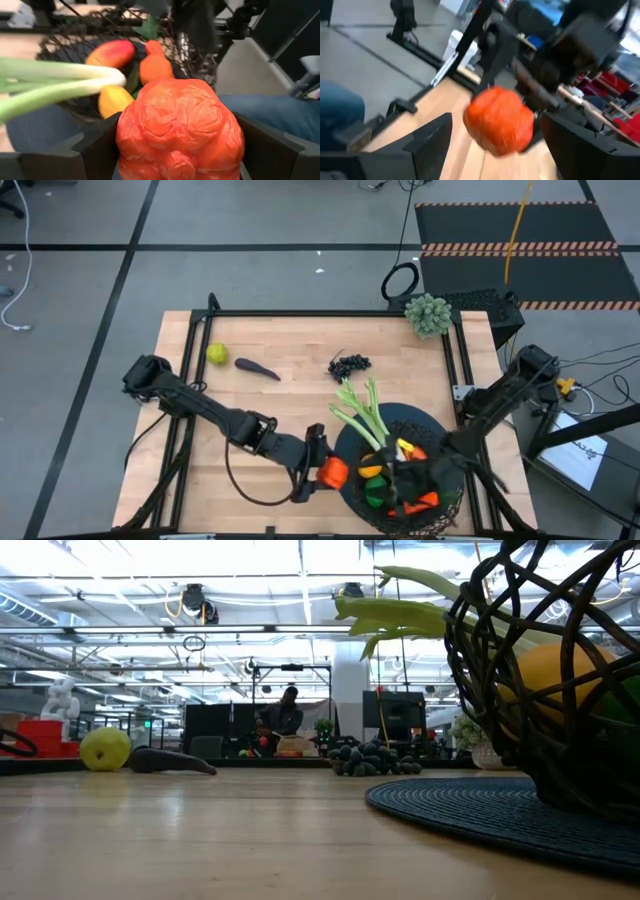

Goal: Build produce basket
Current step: Put the pumpkin into the wire basket

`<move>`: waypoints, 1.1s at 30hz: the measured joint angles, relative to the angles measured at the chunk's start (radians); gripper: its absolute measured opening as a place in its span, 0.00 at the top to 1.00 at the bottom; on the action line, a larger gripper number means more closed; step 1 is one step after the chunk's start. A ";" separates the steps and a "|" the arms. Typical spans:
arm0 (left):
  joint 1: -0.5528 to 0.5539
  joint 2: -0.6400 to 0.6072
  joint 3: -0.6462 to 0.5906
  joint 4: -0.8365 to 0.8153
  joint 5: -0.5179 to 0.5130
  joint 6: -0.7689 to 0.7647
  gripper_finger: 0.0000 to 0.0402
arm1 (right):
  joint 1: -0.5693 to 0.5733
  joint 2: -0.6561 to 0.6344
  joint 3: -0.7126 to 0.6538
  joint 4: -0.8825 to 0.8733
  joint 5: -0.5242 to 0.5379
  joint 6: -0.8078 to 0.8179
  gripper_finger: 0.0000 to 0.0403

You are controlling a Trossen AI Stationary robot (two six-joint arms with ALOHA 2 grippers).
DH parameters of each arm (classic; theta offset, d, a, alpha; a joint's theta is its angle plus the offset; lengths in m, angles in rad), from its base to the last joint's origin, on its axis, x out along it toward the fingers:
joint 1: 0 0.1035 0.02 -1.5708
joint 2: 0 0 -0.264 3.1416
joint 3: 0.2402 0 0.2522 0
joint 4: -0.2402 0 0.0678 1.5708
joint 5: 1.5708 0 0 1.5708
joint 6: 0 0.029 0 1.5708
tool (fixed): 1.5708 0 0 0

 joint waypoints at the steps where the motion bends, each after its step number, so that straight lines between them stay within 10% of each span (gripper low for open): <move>1: -0.003 0.000 0.000 -0.008 0.004 -0.009 0.15 | -0.014 0.012 0.000 0.002 -0.021 0.000 0.24; 15: -0.023 0.072 0.000 -0.045 0.076 -0.129 0.15 | -0.151 0.200 0.133 -0.026 -0.329 -0.070 0.19; 33: -0.048 0.073 0.000 -0.038 0.087 -0.129 0.15 | -0.190 0.287 0.254 -0.200 -0.410 -0.096 0.19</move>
